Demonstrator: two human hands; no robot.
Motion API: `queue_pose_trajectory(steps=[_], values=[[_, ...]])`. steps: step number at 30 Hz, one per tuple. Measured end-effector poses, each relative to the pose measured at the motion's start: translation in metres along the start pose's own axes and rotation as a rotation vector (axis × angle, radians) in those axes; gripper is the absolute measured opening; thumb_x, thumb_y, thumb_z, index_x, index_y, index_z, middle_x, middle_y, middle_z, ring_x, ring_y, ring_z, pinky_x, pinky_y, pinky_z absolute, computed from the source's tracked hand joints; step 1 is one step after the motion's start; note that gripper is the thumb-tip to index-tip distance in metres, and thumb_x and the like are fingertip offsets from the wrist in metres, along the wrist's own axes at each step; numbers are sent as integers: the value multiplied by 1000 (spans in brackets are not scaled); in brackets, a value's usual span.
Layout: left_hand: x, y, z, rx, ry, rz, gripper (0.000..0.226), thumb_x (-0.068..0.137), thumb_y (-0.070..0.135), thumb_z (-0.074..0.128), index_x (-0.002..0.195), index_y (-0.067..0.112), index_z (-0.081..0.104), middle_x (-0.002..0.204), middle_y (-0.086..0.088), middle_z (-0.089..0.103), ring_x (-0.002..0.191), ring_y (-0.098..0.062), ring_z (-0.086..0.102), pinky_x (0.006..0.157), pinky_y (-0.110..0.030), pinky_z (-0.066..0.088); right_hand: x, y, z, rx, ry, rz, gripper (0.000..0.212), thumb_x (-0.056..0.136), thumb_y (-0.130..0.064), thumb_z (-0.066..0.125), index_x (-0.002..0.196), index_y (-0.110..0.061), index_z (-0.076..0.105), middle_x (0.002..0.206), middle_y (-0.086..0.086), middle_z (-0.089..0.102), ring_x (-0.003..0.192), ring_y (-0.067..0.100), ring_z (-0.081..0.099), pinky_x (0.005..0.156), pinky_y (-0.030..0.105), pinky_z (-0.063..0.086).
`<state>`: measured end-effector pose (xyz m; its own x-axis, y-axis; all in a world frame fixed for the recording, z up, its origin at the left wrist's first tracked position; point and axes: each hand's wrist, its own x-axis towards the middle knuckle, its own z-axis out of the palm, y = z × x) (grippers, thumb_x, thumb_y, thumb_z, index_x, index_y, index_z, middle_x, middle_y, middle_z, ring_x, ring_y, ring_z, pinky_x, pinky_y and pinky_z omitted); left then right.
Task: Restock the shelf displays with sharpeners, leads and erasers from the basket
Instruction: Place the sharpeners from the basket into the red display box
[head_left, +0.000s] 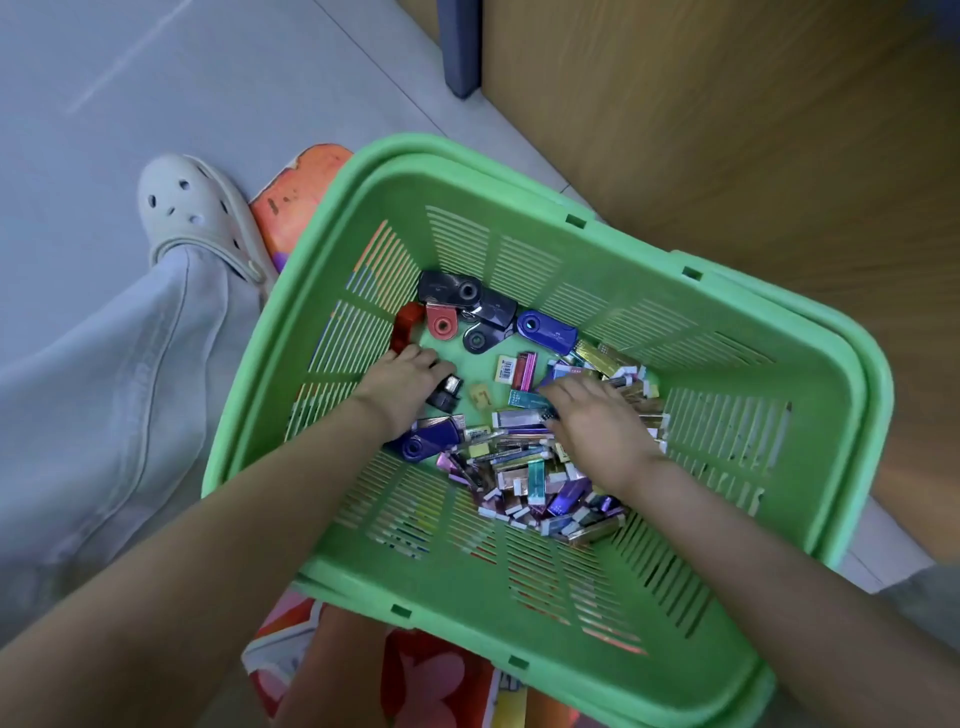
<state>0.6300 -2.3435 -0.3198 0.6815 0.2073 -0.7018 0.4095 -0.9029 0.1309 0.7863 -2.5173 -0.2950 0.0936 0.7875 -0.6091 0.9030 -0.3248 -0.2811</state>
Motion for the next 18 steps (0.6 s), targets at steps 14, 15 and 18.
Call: queue_pose_trajectory(steps=[14,15,18], values=[[7,-3,-6,-272,102,-77,53,97,31,48,140,8,28,129,-14,50,117,-28,47,93,-39,46,54,-35,34,118,-35,-146,59,97,-40,44,148,-17,24,156,3,19,139,21,27,115,35,19],[6,-3,-6,-337,107,-92,54,96,32,49,141,9,28,129,-14,51,117,-27,47,92,-39,46,55,-34,33,47,-32,-160,59,99,-43,40,149,-18,22,157,2,18,138,20,28,113,35,21],[6,1,-7,-485,97,-143,54,96,33,49,141,9,30,127,-14,53,115,-27,50,91,-40,47,55,-31,32,-171,-29,-238,55,100,-47,29,146,-17,28,155,3,23,135,22,29,107,34,26]])
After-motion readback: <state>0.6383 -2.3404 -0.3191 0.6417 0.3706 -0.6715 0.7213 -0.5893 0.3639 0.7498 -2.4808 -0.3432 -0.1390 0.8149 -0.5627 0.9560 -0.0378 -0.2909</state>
